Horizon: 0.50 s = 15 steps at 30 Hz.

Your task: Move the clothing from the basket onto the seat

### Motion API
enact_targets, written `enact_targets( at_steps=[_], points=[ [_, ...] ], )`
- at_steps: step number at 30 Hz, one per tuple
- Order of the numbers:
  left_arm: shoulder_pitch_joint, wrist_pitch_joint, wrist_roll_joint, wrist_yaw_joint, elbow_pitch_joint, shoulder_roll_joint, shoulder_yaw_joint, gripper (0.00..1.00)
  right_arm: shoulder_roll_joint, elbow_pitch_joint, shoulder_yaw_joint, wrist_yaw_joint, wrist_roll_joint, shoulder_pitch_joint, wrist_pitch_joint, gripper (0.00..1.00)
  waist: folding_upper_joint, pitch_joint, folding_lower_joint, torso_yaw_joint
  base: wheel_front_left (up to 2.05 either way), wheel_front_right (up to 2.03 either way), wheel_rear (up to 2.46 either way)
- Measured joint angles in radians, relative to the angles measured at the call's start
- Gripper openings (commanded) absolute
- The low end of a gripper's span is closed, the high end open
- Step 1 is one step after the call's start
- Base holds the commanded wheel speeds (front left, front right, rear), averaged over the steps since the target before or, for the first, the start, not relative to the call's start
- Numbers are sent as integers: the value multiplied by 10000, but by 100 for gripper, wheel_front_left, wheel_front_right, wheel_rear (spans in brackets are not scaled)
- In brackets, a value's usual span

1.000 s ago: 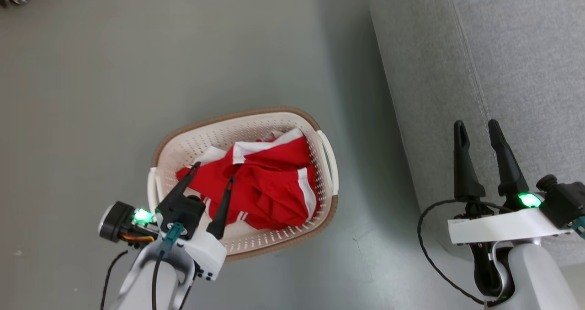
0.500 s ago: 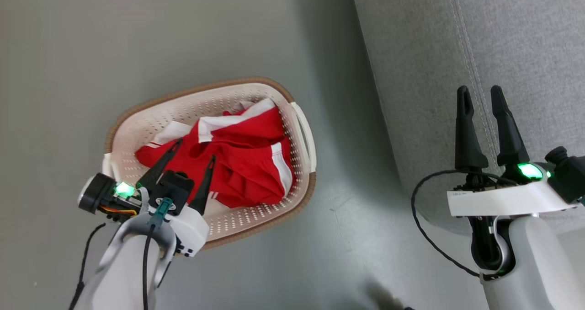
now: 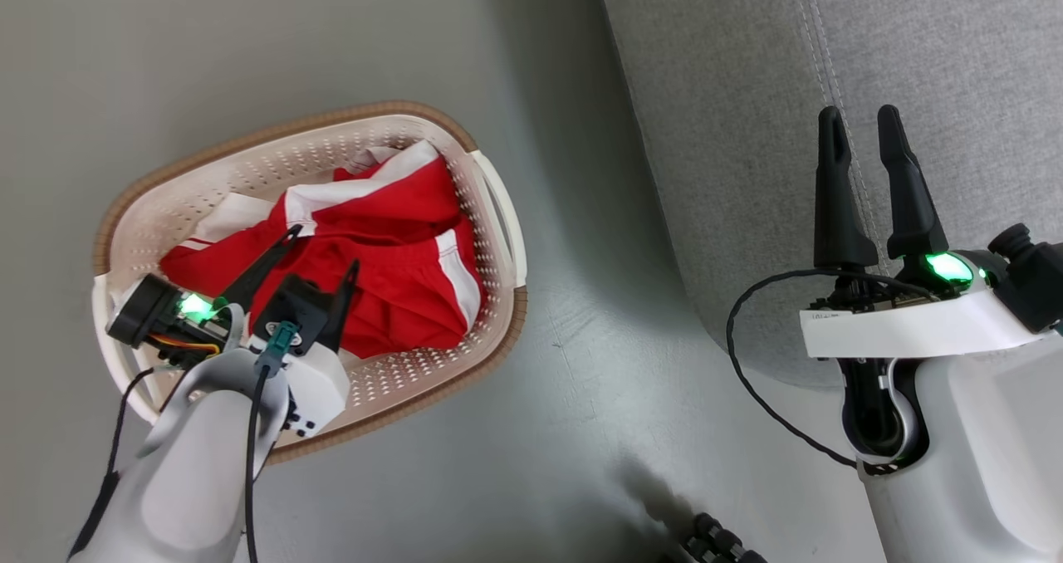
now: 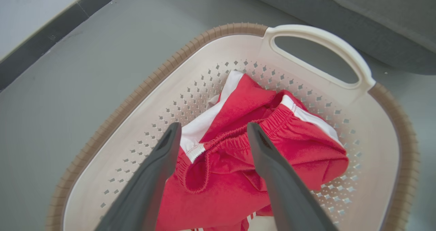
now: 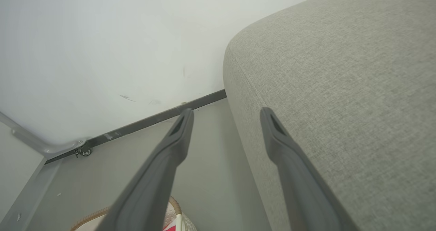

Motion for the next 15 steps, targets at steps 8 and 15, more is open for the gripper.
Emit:
enact_targets(
  at_steps=[8,15],
  points=[
    [-242,276,155,-31,454,199,-123,100,6,-23,184,0,336,-343,0,100,0,434,0,-422,0,0,0],
    [-452,405,360,-44,755,575,-146,100,19,-23,343,0,591,-514,0,100,0,734,0,-763,0,0,0]
  ],
)
